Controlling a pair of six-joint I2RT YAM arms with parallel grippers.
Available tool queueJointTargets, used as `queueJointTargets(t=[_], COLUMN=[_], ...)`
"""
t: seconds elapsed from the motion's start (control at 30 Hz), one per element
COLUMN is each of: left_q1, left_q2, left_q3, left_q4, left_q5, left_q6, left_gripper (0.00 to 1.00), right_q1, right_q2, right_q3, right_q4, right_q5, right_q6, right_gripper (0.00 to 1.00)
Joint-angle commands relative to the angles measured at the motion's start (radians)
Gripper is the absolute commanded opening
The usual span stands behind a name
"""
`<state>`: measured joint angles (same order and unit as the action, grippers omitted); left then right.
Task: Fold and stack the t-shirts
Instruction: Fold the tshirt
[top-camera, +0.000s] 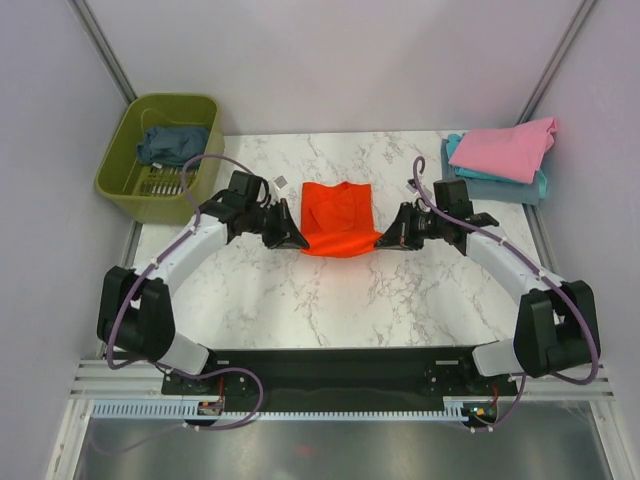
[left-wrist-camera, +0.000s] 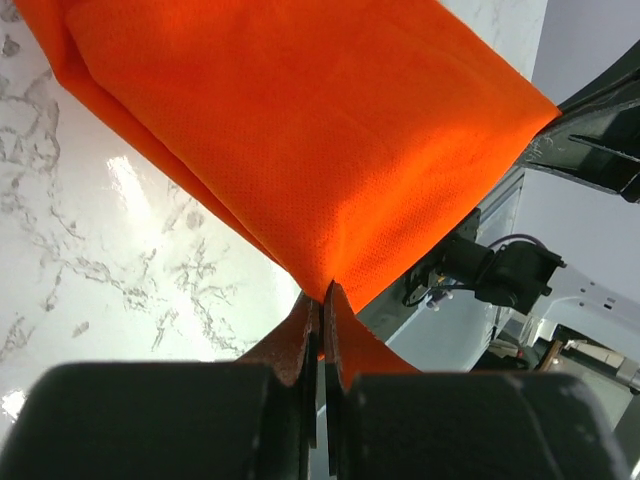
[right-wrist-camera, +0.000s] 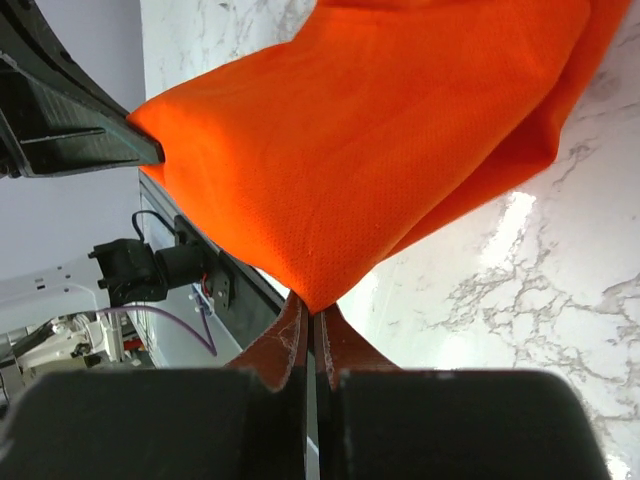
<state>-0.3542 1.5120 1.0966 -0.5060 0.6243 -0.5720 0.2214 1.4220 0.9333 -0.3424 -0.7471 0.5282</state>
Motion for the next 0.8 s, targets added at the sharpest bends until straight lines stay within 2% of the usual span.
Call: queueJointTargets(t=[0.0,0.2,0.43,0.63,0.77], left_q1=[0.001,0.012,0.043,0.061,0.060], left_q2=[-0.087,-0.055,0.143,0.388,0.563], left_q3=[-0.012,0.054,0.180,0.417,0.642], left_q4=[-0.022,-0.023,-0.020,0.055,0.089], left_q5=[-0.044,-0.058,-0.058,-0.017,-0.014], left_q6=[-0.011,0.003,0.003,0.015,0.029], left_gripper=[0.02,0.02,0.02,0.02,0.02], right_q1=[0.012,0.012,0.009,-0.013,-0.036], right_q2=[-0.072,-0.017,0.138,0.323,0.495], right_q3=[-0.002,0.058,0.151,0.309,0.433], right_q4=[-0.006,0.023,0.101,0.138,0.169], right_q5=[-0.001,0.018,0.043,0.048,0.069], right_q6=[0.001,-0.013,-0.025,-0.033,-0.027], right_gripper=[0.00,0.00,0.00,0.00,0.00])
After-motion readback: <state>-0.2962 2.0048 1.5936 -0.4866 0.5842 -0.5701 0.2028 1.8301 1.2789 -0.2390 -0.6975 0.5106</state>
